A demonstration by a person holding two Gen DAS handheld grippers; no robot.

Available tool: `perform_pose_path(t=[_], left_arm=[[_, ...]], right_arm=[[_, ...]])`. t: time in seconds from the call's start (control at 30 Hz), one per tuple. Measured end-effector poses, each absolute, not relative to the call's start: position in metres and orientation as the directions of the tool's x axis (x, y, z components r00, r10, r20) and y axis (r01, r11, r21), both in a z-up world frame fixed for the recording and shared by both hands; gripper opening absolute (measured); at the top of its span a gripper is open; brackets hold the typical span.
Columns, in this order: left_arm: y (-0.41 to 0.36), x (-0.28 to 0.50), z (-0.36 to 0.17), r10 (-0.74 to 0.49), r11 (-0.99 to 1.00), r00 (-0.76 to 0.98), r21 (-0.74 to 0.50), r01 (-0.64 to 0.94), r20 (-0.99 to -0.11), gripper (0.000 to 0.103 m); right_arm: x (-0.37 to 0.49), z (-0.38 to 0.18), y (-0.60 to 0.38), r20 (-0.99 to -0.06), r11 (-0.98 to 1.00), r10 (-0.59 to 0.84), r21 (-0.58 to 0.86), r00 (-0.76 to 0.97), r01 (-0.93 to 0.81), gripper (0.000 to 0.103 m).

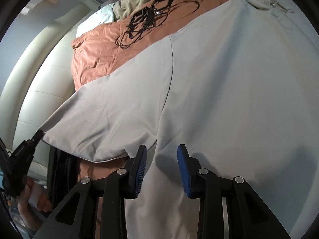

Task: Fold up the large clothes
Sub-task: 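Lift the sleeve with the left tool and fold it across the jacket body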

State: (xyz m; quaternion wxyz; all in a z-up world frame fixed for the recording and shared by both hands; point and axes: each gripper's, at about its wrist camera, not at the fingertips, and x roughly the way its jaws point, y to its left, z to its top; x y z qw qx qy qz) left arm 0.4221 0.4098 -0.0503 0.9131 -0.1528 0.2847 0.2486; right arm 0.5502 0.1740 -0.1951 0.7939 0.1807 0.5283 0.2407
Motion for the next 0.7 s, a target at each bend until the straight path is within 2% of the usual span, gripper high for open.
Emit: perform_pose_path(t=[0.07,0.1,0.43,0.7], left_arm=[[0.394,0.426,-0.032,0.347,0.850,0.739,-0.140,-0.508,-0.577,0.005],[0.384,0.428,-0.022,0.334,0.861,0.752,-0.141,-0.488,-0.568,0.005],[0.296,0.449,0.031,0.221,0.938,0.828,-0.121,-0.325,-0.515,0.005],[0.219,0.472,0.038,0.102,0.977,0.847,-0.109,-0.184,-0.521,0.005]], right_arm=[[0.542,-0.178,0.158,-0.731,0.820,0.570,0.538,0.375,-0.197,0.056],[0.538,-0.169,0.146,-0.723,0.823,0.561,0.538,0.403,-0.182,0.057],[0.505,-0.122,0.055,-0.642,0.792,0.564,0.598,0.519,-0.121,0.057],[0.493,-0.130,0.002,-0.644,0.779,0.530,0.627,0.552,-0.017,0.057]])
